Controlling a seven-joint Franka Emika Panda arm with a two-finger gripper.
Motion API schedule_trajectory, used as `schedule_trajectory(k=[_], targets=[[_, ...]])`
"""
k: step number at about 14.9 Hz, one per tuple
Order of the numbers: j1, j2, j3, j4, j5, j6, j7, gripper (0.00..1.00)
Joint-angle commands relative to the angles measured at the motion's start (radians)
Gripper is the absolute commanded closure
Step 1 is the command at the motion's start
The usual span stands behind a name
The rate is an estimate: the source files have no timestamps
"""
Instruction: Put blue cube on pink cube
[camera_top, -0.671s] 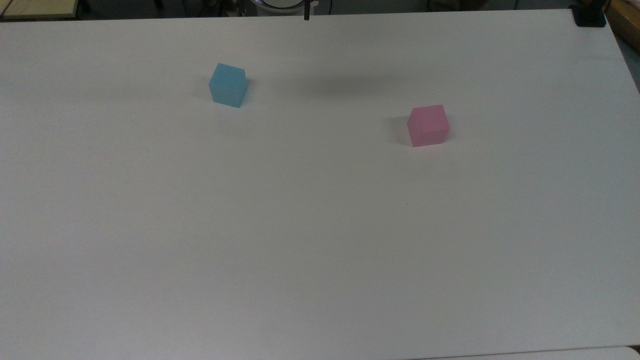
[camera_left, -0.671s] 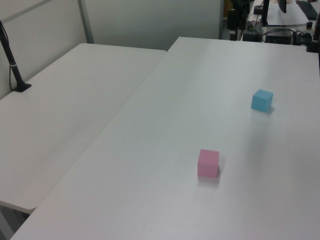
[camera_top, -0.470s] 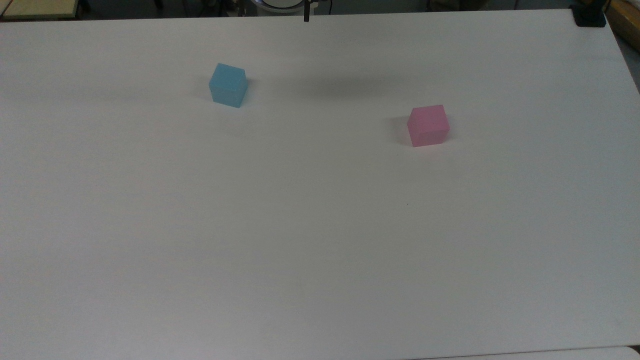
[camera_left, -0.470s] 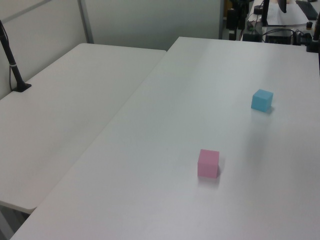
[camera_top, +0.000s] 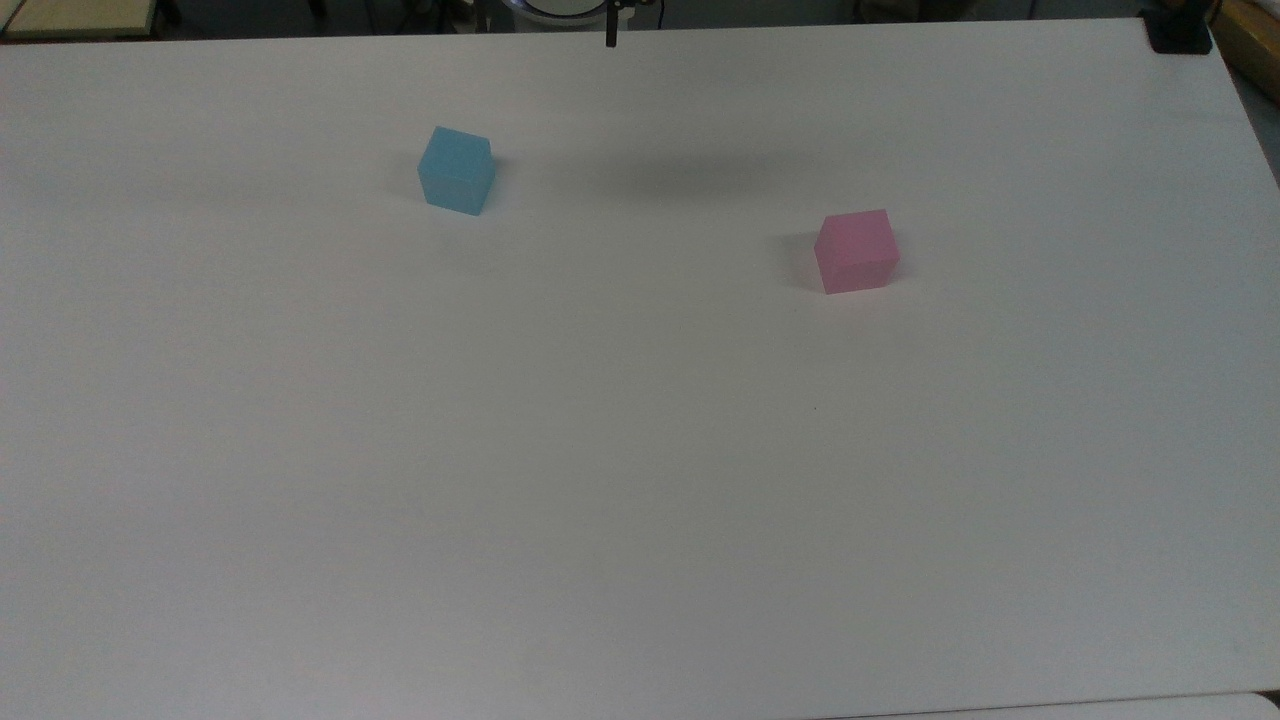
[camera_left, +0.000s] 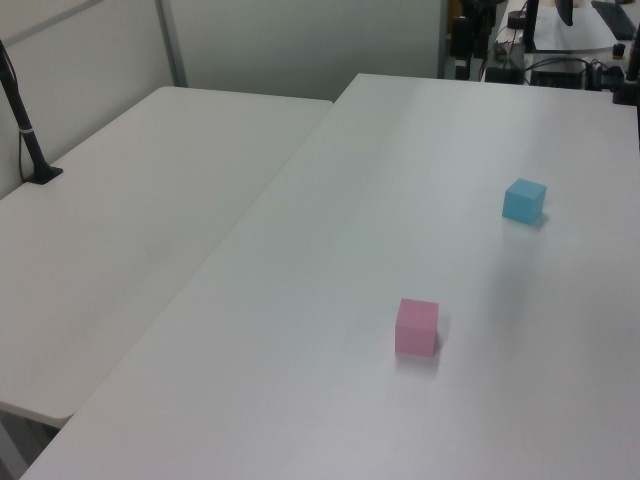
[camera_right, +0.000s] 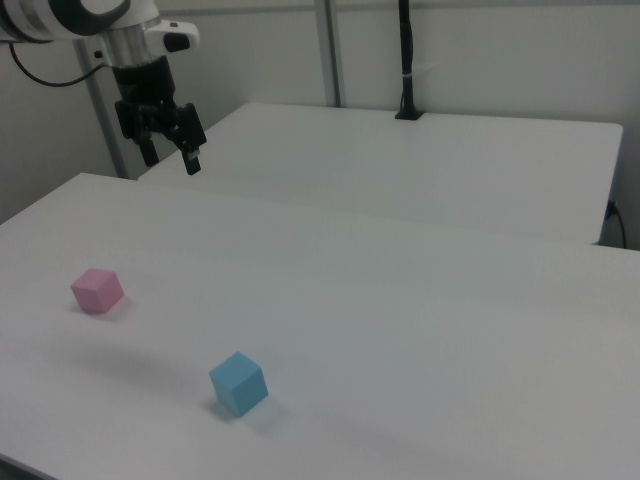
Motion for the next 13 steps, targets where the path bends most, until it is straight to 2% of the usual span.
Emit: schedule_trajectory(k=[1, 5, 8, 11, 13], targets=[[-0.008, -0.058, -0.009, -0.064, 0.004, 0.019, 0.002, 0.00], [-0.037, -0.236, -0.014, -0.259, 0.006, 0.018, -0.015, 0.00], [-0.076, -0.333, -0.014, -0.348, 0.019, 0.045, -0.015, 0.00], [-0.097, -0.351, -0.014, -0.371, 0.023, 0.048, -0.017, 0.00], [-0.125, -0.380, -0.014, -0.477, 0.023, 0.125, -0.023, 0.00]])
